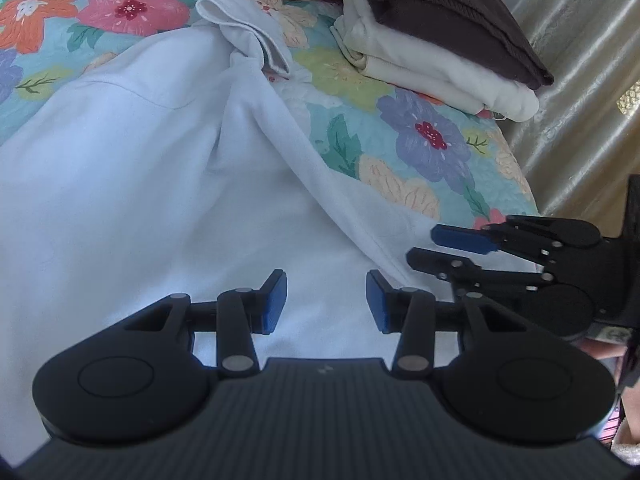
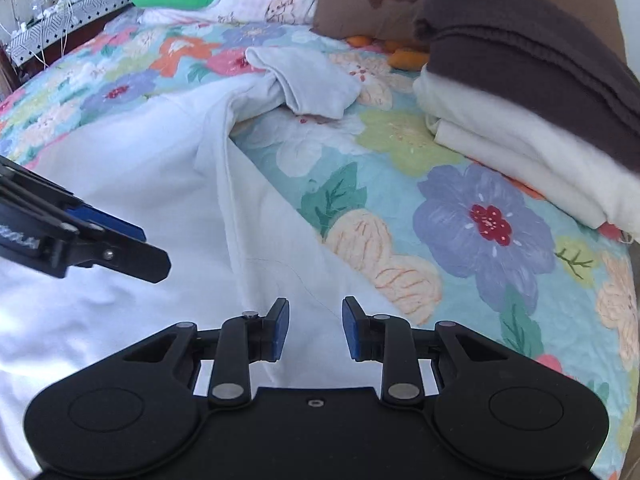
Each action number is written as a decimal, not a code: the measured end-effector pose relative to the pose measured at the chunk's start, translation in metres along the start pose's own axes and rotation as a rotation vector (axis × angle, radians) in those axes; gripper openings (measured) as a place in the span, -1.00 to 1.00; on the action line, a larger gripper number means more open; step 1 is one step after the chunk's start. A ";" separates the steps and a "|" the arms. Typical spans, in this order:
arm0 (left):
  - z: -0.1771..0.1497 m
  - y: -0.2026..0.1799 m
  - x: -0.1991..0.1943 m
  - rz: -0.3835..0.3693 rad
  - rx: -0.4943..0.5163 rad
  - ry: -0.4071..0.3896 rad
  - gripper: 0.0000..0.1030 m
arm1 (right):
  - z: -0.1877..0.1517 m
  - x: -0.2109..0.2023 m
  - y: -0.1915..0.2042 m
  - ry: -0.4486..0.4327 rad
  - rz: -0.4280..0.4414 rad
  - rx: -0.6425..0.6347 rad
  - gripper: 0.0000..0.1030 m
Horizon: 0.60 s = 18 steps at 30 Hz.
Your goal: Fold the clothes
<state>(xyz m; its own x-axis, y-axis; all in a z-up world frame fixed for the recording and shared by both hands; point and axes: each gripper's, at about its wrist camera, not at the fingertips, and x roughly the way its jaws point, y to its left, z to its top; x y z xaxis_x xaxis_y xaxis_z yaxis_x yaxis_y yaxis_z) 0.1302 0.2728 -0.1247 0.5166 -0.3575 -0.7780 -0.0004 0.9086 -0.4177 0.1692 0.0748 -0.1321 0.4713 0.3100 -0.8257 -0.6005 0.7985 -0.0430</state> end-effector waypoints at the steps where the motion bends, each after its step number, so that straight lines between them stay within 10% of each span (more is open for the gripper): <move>1: 0.000 0.000 0.000 -0.001 0.000 0.000 -0.17 | 0.001 0.007 -0.003 0.015 0.008 0.014 -0.37; 3: 0.000 0.001 -0.001 -0.003 0.001 0.001 -0.17 | 0.000 0.013 -0.010 0.020 0.042 0.034 -1.00; 11: 0.003 -0.004 0.007 -0.004 0.019 0.009 -0.17 | 0.001 -0.023 -0.053 -0.103 -0.081 0.136 -1.00; 18: 0.013 -0.020 0.027 -0.042 0.061 0.032 -0.17 | -0.024 -0.045 -0.139 -0.066 -0.362 0.341 -1.00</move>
<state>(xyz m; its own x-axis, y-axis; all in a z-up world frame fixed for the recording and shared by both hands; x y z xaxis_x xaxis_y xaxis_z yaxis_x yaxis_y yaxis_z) 0.1557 0.2475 -0.1309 0.4874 -0.4011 -0.7756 0.0735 0.9040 -0.4213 0.2160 -0.0628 -0.1020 0.6569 0.0055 -0.7540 -0.1513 0.9806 -0.1246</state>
